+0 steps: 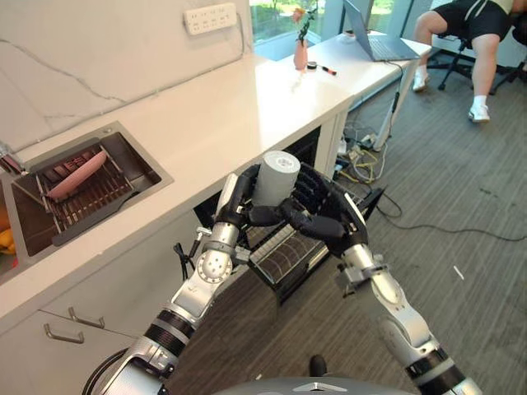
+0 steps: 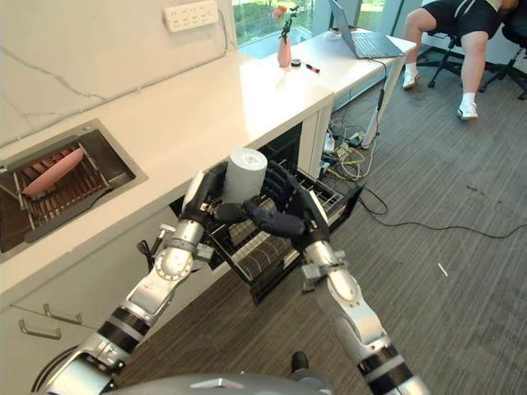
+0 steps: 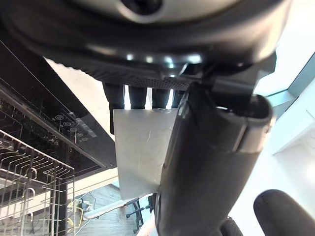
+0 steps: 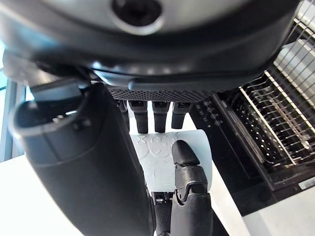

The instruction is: Place the dishes in the dishwasher.

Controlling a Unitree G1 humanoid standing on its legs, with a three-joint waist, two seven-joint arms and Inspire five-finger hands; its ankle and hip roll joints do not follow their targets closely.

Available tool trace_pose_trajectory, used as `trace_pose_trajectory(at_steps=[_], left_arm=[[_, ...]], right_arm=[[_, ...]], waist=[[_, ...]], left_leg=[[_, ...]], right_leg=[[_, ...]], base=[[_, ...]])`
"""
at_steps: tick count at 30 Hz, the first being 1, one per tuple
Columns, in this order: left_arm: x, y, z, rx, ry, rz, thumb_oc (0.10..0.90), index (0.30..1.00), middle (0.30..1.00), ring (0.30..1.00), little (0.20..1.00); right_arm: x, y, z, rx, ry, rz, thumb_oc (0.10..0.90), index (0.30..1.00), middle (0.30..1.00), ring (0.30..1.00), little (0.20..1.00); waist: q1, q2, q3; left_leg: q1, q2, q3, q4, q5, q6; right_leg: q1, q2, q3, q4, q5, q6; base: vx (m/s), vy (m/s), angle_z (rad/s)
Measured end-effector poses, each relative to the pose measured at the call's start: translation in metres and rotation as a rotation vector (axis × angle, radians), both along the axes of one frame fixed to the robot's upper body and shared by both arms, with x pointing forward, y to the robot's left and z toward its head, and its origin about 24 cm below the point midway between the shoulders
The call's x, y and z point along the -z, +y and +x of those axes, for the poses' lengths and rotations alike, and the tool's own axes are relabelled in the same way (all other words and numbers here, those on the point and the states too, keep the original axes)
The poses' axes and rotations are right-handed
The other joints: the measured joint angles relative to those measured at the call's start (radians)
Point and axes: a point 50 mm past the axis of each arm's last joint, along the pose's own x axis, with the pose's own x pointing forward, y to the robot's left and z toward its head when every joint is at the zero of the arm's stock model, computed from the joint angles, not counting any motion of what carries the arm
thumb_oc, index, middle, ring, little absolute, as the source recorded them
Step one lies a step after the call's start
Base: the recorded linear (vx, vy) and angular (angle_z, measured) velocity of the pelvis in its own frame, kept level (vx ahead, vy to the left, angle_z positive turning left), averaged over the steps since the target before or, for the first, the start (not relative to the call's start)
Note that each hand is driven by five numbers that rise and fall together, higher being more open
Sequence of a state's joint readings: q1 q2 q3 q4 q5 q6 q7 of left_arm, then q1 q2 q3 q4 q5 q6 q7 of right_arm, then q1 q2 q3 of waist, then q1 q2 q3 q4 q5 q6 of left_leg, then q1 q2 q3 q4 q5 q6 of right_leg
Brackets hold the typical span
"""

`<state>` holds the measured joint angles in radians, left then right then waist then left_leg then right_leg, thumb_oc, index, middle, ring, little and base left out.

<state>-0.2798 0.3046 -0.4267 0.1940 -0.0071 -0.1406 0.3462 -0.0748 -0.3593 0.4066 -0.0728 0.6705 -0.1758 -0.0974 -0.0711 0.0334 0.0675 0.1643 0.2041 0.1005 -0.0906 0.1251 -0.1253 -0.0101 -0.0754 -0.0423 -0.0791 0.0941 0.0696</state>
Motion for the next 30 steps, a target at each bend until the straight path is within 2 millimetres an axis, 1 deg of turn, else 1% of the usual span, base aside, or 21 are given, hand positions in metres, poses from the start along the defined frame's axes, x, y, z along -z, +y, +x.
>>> trace_pose_trajectory(at_steps=[2, 4, 7, 8, 9, 10, 11, 14, 17, 23, 30], left_arm=[[-0.005, -0.005, 0.007, -0.02, -0.034, 0.031, 0.4, 0.3, 0.3, 0.3, 0.3], [-0.007, -0.01, 0.014, -0.042, -0.053, 0.071, 0.4, 0.3, 0.3, 0.3, 0.3], [-0.005, -0.02, 0.013, -0.062, -0.067, 0.108, 0.4, 0.3, 0.3, 0.3, 0.3], [-0.003, -0.023, 0.012, -0.069, -0.068, 0.117, 0.4, 0.3, 0.3, 0.3, 0.3], [0.001, -0.031, 0.01, -0.081, -0.078, 0.155, 0.4, 0.3, 0.3, 0.3, 0.3], [0.002, -0.033, 0.01, -0.086, -0.082, 0.165, 0.4, 0.3, 0.3, 0.3, 0.3], [0.003, -0.034, 0.01, -0.09, -0.084, 0.178, 0.4, 0.3, 0.3, 0.3, 0.3], [0.005, -0.034, 0.009, -0.114, -0.093, 0.232, 0.4, 0.3, 0.3, 0.3, 0.3], [0.005, -0.033, 0.008, -0.128, -0.113, 0.27, 0.4, 0.3, 0.3, 0.3, 0.3], [0.005, -0.03, 0.009, -0.139, -0.144, 0.338, 0.4, 0.3, 0.3, 0.3, 0.3], [0.005, -0.03, 0.009, -0.145, -0.161, 0.392, 0.4, 0.3, 0.3, 0.3, 0.3]], right_arm=[[-0.006, 0.004, 0.006, 0.022, -0.008, -0.004, 0.8, 0.9, 0.9, 0.9, 0.9], [-0.009, 0.006, 0.012, 0.053, 0.0, -0.015, 0.8, 0.9, 0.9, 0.9, 0.9], [-0.007, 0.008, 0.012, 0.098, 0.007, -0.047, 0.8, 0.9, 0.9, 0.9, 0.9], [-0.007, 0.008, 0.012, 0.112, 0.016, -0.046, 0.8, 0.9, 0.9, 0.9, 0.9], [-0.006, 0.009, 0.012, 0.146, 0.034, -0.038, 0.8, 0.9, 0.9, 0.9, 0.9], [-0.006, 0.01, 0.012, 0.159, 0.04, -0.031, 0.8, 0.9, 0.9, 0.9, 0.9], [-0.005, 0.012, 0.012, 0.165, 0.047, -0.023, 0.8, 0.9, 0.9, 0.9, 0.9], [-0.003, 0.021, 0.011, 0.183, 0.101, 0.044, 0.8, 0.9, 0.9, 0.9, 0.9], [-0.004, 0.025, 0.012, 0.187, 0.122, 0.084, 0.8, 0.9, 0.9, 0.9, 0.9], [-0.004, 0.029, 0.013, 0.176, 0.168, 0.156, 0.8, 0.9, 0.9, 0.9, 0.9], [-0.003, 0.028, 0.015, 0.167, 0.228, 0.271, 0.8, 0.9, 0.9, 0.9, 0.9]], waist=[[0.001, 0.007, -0.003], [0.004, 0.013, -0.005], [0.005, 0.029, -0.013], [0.005, 0.034, -0.016], [0.006, 0.046, -0.024], [0.006, 0.05, -0.023], [0.007, 0.05, -0.023], [0.01, 0.046, -0.022], [0.015, 0.043, -0.02], [0.025, 0.024, -0.02], [0.038, 0.019, -0.018]], left_leg=[[-0.009, -0.001, -0.001, 0.0, -0.015, 0.013], [-0.012, -0.005, -0.002, 0.0, -0.028, 0.03], [-0.014, -0.007, -0.004, 0.0, -0.057, 0.051], [-0.017, -0.009, -0.005, 0.0, -0.065, 0.053], [-0.03, -0.011, -0.008, 0.0, -0.089, 0.059], [-0.035, -0.014, -0.009, 0.0, -0.101, 0.064], [-0.038, -0.017, -0.008, 0.0, -0.11, 0.065], [-0.043, -0.041, -0.008, 0.0, -0.113, 0.062], [-0.044, -0.055, -0.009, 0.0, -0.116, 0.067], [-0.047, -0.056, -0.016, 0.0, -0.112, 0.061], [-0.045, -0.053, -0.032, 0.0, -0.112, 0.061]], right_leg=[[-0.008, 0.0, 0.004, -0.012, 0.017, 0.002], [-0.01, -0.003, 0.005, -0.018, 0.027, 0.005], [-0.011, -0.006, -0.002, -0.018, 0.033, 0.013], [-0.012, -0.009, -0.004, -0.018, 0.035, 0.015], [-0.023, -0.013, -0.01, -0.018, 0.041, 0.023], [-0.028, -0.016, -0.01, -0.018, 0.047, 0.026], [-0.033, -0.02, -0.009, -0.018, 0.051, 0.03], [-0.04, -0.05, -0.003, -0.018, 0.058, 0.039], [-0.04, -0.063, -0.002, -0.018, 0.064, 0.048], [-0.039, -0.062, -0.01, -0.019, 0.064, 0.049], [-0.024, -0.061, -0.029, -0.019, 0.057, 0.051]], base=[[-0.01, 0.021, -0.04], [0.0, 0.0, 0.0], [-0.01, 0.019, 0.06], [-0.01, 0.016, 0.13], [-0.01, 0.015, 0.12], [0.0, 0.02, 0.09], [0.0, 0.0, 0.0], [0.0, 0.0, 0.0], [0.0, 0.0, 0.0], [0.0, 0.003, 0.02], [0.0, 0.008, 0.07]])
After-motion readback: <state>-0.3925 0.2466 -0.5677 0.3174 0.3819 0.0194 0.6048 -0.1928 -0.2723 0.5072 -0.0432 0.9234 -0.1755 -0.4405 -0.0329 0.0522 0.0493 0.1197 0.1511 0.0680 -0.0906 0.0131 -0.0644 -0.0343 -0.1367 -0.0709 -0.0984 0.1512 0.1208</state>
